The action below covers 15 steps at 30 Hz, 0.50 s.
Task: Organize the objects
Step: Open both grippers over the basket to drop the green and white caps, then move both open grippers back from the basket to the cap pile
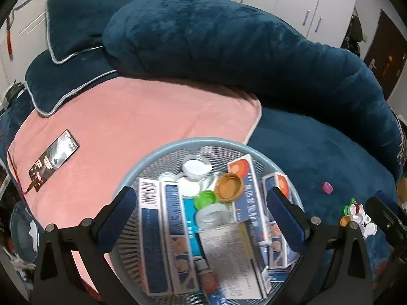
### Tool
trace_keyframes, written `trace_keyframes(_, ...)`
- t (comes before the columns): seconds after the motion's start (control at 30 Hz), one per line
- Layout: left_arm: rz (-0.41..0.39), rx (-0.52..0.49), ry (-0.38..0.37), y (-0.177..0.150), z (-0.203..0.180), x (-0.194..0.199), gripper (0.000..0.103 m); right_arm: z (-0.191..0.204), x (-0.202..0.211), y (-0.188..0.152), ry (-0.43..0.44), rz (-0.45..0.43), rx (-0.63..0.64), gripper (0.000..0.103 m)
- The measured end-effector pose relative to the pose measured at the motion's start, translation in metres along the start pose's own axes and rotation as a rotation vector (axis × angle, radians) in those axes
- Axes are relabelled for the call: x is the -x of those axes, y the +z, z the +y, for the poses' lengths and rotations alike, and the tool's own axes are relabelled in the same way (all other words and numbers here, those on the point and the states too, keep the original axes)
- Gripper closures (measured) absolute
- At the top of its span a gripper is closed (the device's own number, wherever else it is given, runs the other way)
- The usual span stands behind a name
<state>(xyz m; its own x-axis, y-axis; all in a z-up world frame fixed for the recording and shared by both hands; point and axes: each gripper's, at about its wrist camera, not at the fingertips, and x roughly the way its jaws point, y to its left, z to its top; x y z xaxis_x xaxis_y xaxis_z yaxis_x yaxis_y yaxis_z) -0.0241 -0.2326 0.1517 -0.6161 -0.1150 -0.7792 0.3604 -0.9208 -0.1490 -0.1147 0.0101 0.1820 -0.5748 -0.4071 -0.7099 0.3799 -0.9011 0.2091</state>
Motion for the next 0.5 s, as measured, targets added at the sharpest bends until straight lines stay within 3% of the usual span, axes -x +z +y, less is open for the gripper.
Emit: trace_keyframes(0.5,0.012,-0.101,-0.021,-0.004,-0.049,-0.002,0.000,-0.049,0.016,-0.012,-0.055,-0.002,-0.047,0.000)
